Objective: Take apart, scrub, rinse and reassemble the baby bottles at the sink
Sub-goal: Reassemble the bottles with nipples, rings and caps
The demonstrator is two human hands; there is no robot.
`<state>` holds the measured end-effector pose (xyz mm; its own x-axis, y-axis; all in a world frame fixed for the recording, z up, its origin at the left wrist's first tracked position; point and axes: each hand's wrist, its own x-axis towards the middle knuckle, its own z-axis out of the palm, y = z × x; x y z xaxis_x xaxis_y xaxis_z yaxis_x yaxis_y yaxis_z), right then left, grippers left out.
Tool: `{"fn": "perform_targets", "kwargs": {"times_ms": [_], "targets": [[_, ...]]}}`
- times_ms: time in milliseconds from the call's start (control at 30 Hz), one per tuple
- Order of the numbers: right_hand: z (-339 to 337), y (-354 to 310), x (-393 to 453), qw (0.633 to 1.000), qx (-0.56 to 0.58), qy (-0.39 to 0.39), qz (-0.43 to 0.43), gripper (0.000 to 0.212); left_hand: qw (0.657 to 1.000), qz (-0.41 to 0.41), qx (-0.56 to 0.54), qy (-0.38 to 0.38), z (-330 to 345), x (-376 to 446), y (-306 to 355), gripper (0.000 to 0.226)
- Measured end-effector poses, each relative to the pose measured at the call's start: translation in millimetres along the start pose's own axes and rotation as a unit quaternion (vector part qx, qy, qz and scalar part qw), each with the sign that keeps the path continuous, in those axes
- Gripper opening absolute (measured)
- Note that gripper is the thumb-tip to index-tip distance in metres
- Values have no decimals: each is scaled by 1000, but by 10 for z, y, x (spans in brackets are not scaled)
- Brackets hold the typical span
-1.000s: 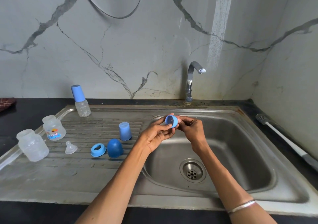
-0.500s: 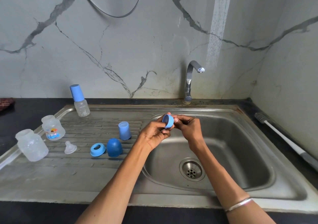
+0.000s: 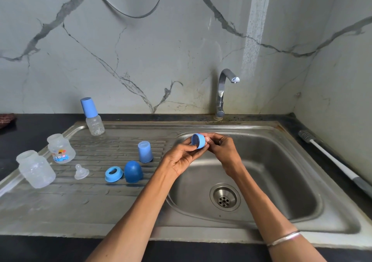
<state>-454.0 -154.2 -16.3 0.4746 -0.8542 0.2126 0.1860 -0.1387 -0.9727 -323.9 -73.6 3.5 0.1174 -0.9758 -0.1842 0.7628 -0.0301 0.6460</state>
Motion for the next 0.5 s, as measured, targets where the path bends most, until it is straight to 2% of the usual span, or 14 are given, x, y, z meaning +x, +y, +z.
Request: {"fn": "perform_targets", "kwargs": {"times_ms": [100,167,500], "targets": [[-88,-54,-16,998,5,-53,12,21,999,3,42,-2,-9,-26,29,35],[-134,-79,-18,998,-10,-62,7,22,999,2,49,4,-8,-30,25,33],[-55,-62,12,991,-132,18,-19,11,998,5,51,45,19,-15,0,25]]}}
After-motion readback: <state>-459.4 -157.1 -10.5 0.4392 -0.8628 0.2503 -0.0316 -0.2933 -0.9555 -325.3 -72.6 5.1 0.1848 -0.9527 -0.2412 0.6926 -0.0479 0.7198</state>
